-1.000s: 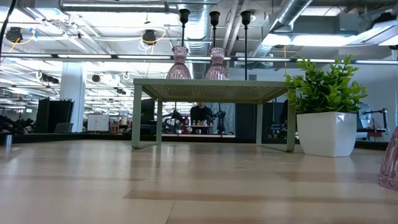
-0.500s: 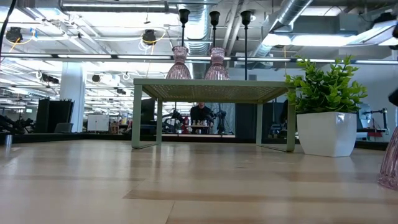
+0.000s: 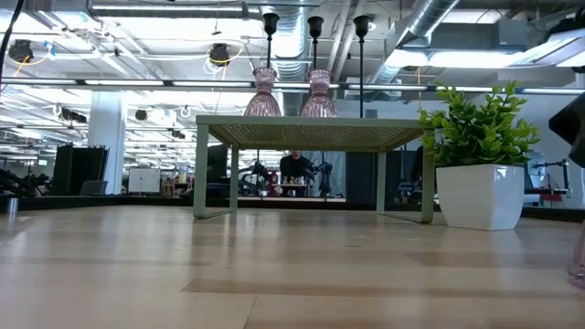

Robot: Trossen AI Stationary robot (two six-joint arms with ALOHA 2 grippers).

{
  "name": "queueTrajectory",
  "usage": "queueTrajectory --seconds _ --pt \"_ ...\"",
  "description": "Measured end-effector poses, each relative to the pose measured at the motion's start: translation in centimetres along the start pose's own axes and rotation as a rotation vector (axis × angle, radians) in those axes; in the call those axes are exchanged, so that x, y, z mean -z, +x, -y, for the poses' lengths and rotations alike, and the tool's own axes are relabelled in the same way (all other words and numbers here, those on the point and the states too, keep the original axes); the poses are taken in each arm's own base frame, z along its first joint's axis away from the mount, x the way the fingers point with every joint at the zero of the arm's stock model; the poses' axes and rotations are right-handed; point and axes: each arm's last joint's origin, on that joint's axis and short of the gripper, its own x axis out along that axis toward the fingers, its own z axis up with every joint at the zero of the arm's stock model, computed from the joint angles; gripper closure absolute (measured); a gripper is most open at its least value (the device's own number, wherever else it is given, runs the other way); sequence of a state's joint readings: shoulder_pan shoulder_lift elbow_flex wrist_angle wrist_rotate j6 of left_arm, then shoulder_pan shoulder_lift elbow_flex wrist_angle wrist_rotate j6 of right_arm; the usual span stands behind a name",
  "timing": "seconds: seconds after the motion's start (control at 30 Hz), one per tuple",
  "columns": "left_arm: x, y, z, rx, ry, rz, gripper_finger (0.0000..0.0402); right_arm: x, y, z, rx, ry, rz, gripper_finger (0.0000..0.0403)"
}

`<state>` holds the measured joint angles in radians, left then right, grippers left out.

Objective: Pick & Place candle stick holders
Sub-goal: Align the pink candle holder on the shelf with the pink candle holders

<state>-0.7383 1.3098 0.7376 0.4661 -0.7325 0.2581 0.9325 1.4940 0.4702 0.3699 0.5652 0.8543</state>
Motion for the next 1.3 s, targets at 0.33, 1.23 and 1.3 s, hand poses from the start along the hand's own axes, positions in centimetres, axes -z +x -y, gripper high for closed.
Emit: queueTrajectory --seconds 0.33,1.23,1.3 --pt "0.0 0.0 0.0 0.001 0.001 -0.002 0.0394 -0.2 0.2 0.1 -0.025 0.204 -0.022 0.0074" --pt "0.1 0.0 0.0 0.002 0.0 -0.005 0.0394 -4.1 2.2 0.3 -0.02 0.334 -0.159 0.0075" --pt "0.1 0.0 0.0 0.002 0.0 -0.005 0.0394 -4.2 2.2 0.3 -0.025 0.336 -0.157 0.0075"
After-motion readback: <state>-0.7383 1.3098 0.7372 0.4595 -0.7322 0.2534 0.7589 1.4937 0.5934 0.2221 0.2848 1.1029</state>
